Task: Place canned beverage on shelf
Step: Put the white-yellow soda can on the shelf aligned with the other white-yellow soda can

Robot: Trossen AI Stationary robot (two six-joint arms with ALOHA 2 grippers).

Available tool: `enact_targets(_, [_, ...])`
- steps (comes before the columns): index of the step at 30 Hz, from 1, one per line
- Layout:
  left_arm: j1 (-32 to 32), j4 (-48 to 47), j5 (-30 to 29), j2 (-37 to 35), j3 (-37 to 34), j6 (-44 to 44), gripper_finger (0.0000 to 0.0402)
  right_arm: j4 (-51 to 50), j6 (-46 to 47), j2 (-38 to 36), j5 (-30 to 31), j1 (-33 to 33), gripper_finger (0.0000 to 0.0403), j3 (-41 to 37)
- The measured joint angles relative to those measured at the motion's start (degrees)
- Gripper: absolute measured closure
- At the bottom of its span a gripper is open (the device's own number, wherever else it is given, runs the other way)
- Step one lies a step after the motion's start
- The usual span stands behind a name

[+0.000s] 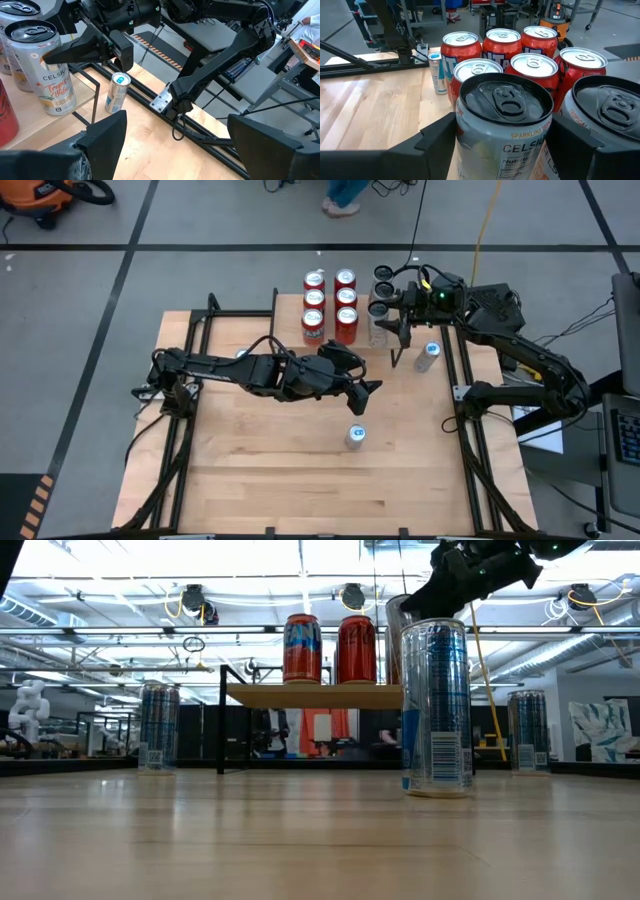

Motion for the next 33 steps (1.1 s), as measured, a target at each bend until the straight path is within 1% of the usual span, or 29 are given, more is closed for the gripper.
enact_targets(5, [0.0, 0.0, 0.0, 0.0, 0.0, 0.0, 0.0054, -0.2, 0.0, -0.2, 0.1, 0.0, 0.0143, 0.0])
enact_targets(20, [0.0, -1.4, 0.0, 0.0, 0.0, 0.0, 0.0054, -2.8, 1.5, -2.3, 2.7, -0.2, 0.0142, -0.1])
enact_targets(26, [0.0, -1.6, 0.0, 0.0, 0.0, 0.0, 0.0054, -3.7, 1.6, -3.0, 2.8, -0.2, 0.0141, -0.1])
enact_targets(29, [0.0, -1.6, 0.0, 0.0, 0.0, 0.0, 0.0054, -3.7, 2.5, -3.0, 2.9, -0.2, 0.0129, -0.2])
enact_targets(33, [-0.1, -1.5, 0.0, 0.0, 0.0, 0.0, 0.0054, -3.9, 3.9, -2.9, 2.8, -0.2, 0.0095, -0.2])
